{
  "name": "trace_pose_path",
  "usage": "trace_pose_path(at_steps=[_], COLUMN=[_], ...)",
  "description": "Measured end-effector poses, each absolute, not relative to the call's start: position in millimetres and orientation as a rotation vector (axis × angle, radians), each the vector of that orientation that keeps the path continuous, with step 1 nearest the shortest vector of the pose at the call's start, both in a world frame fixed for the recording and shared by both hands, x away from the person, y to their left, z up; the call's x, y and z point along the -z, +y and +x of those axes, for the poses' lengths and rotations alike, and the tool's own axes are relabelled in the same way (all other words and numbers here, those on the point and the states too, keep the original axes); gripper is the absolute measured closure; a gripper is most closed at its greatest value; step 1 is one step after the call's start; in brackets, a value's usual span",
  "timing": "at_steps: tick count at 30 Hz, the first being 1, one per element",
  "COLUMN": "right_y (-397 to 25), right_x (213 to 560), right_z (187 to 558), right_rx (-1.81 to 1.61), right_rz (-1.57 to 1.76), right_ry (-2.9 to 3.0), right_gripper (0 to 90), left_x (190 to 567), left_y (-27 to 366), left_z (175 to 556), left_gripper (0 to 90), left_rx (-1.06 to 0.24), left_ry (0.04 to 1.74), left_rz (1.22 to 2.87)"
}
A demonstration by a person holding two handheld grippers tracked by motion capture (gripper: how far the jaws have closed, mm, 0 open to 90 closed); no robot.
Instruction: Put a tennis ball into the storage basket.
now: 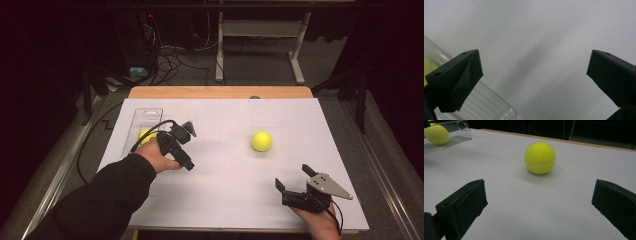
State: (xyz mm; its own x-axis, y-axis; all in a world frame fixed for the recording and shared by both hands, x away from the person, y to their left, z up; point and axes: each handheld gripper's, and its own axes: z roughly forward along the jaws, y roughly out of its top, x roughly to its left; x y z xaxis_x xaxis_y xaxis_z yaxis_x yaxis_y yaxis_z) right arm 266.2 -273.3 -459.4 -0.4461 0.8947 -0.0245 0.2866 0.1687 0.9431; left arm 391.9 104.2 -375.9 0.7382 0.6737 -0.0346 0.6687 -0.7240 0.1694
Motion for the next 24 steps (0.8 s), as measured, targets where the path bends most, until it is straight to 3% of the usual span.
trace_pose_path(at_steps=[8, 24], right_y=[-272.8, -271.4], right_x=[459.9, 459.5], right_z=[266.6, 270.8], right_rx=[-1.281, -1.285], right_rz=[1.116, 1.133], right_ry=[1.842, 1.836], right_gripper=[0.0, 0.0], left_x=[382.6, 398.4], left_y=[83.4, 82.3], left_z=[373.9, 367.6], left_gripper=[0.9, 0.5], left_rx=[0.001, 0.035], left_ry=[0.989, 1.006], left_rz=[2.755, 2.736])
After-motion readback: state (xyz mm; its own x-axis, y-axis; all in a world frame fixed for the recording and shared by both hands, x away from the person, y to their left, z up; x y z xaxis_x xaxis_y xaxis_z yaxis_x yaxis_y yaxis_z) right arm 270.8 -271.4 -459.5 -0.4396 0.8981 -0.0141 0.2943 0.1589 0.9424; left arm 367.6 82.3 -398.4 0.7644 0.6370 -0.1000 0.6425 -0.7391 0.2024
